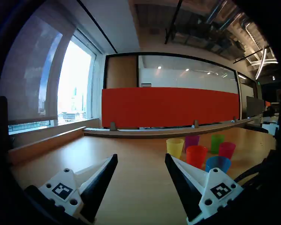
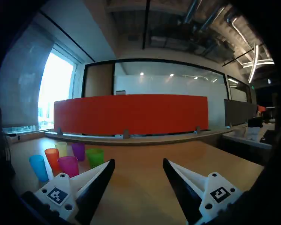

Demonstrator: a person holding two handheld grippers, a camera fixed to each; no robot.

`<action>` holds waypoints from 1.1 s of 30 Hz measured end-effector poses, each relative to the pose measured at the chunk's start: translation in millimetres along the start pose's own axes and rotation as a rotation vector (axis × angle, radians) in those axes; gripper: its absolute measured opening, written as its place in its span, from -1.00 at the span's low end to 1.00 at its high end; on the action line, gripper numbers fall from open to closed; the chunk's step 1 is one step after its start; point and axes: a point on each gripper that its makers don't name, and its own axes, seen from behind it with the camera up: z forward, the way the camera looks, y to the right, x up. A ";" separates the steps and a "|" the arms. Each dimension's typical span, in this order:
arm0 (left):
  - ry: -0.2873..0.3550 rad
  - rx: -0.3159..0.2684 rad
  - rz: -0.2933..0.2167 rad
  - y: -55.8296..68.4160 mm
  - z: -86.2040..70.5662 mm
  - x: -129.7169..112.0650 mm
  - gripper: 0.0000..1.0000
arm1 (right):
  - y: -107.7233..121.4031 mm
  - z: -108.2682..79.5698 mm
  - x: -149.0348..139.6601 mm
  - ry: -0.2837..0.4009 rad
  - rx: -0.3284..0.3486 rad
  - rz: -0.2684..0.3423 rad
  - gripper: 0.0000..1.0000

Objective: Pour water

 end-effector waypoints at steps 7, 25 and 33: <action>0.000 0.000 0.000 0.2 -0.4 -0.3 0.87 | -2.0 0.4 -5.3 -0.007 0.000 -0.017 0.99; 0.000 0.000 0.000 0.9 0.1 0.2 0.87 | -0.3 1.2 -5.8 -0.010 -0.003 -0.020 0.99; 0.000 0.000 0.000 0.3 0.5 0.4 0.87 | -0.8 1.5 -6.0 -0.011 -0.002 -0.020 0.99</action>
